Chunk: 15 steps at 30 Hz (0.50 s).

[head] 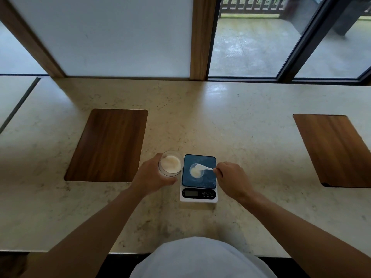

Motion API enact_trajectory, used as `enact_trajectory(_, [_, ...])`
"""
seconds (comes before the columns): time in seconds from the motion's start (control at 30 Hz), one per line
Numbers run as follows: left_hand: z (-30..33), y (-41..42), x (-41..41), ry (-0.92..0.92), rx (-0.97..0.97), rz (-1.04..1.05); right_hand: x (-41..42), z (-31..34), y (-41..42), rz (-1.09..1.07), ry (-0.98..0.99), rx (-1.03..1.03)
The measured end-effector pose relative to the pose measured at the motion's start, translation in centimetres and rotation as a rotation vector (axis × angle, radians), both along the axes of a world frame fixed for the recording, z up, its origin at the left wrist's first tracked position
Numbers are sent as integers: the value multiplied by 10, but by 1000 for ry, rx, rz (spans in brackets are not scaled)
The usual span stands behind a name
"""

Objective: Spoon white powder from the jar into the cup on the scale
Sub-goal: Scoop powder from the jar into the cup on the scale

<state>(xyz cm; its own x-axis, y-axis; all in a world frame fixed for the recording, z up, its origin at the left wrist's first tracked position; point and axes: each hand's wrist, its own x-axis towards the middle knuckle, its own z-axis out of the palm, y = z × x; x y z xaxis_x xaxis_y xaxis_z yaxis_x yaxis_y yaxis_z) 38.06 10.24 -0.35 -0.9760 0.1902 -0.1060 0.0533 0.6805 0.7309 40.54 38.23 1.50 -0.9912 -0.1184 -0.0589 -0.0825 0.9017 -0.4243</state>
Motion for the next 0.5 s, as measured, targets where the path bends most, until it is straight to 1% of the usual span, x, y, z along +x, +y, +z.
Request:
enact_trajectory(0.13, [2,3,1,2,11,-1,4,0,3,55,36,8])
enact_trajectory(0.3, [1,5,1,3,-5,-7,12,3,8,121,138,6])
enact_trajectory(0.4, [0,5,1,6,-13,-5,13,3,9,85,173,-46])
enact_trajectory(0.5, [1,4,1,5,-20,-3,9,7,8,-36,182,-169])
